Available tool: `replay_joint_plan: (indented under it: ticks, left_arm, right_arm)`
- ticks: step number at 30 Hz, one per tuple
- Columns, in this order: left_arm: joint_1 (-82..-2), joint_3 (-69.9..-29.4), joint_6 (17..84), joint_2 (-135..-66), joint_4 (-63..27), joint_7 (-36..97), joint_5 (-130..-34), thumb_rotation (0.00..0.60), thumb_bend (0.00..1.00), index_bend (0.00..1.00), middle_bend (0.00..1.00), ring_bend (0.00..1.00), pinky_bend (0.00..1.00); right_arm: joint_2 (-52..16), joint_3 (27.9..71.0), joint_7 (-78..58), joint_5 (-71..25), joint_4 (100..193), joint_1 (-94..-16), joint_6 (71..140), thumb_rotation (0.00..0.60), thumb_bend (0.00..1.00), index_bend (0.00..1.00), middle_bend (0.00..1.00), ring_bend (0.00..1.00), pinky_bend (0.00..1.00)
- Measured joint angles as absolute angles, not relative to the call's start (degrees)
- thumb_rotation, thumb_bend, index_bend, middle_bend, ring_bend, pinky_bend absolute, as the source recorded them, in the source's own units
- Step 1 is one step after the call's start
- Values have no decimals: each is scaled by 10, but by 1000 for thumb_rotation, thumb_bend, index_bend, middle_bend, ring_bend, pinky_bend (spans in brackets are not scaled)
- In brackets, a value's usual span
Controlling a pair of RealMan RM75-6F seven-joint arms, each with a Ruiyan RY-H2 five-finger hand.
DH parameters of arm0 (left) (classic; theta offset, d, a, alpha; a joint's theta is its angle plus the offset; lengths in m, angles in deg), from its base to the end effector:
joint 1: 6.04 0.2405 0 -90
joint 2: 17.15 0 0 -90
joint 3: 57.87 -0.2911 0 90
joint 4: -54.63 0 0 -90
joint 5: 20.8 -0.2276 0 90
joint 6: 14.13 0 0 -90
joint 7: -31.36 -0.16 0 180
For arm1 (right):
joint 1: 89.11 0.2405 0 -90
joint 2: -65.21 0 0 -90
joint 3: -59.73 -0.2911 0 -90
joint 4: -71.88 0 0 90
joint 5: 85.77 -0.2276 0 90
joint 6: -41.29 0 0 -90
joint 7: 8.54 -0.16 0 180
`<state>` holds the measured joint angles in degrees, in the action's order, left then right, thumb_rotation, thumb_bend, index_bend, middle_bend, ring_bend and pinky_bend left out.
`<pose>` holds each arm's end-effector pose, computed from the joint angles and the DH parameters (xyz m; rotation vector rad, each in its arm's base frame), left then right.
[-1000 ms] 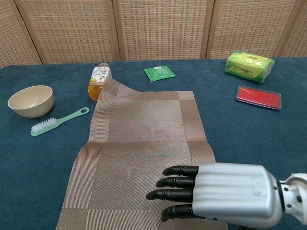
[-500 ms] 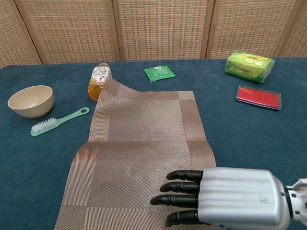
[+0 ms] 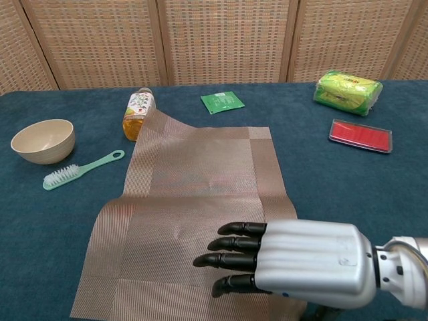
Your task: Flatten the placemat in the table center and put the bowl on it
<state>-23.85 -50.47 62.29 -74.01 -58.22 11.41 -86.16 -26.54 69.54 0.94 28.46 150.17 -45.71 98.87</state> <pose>-0.2738 0.2717 0.1674 -1.4053 -0.9393 -0.7807 -0.1646 -0.2481 -0.1030 2.6685 -0.2141 1.0284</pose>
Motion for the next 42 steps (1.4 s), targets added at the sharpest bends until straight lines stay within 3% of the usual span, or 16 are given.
replay_joint_plan:
  ticks: [7, 11, 20, 28, 34, 42]
  left_arm:
    - [-239, -505, 621, -739, -582, 116, -863, 600, 0, 0, 0, 0, 0]
    - [-239, -506, 620, -740, -583, 115, -865, 600, 0, 0, 0, 0, 0]
    - [-237, -508, 622, -740, -585, 114, -869, 600, 0, 0, 0, 0, 0]
    - [-237, -510, 619, -740, -585, 115, -872, 600, 0, 0, 0, 0, 0]
    - [-238, -511, 617, -740, -586, 113, -871, 600, 0, 0, 0, 0, 0]
    - [-243, -510, 611, -745, -584, 103, -861, 600, 0, 0, 0, 0, 0]
  right_arm:
    - [-270, 691, 5, 281, 1499, -454, 1003, 600, 672, 288, 0, 0, 0]
    - [-270, 693, 3, 283, 1493, -455, 1017, 600, 755, 381, 0, 0, 0]
    - [-270, 698, -4, 284, 1478, -459, 1038, 600, 787, 639, 0, 0, 0]
    - [-251, 716, -6, 301, 1478, -466, 1070, 600, 787, 678, 0, 0, 0]
    - [-200, 739, 11, 322, 1466, -479, 1103, 600, 787, 689, 0, 0, 0]
    - [-124, 738, 84, 344, 1369, -468, 1108, 600, 748, 724, 0, 0, 0]
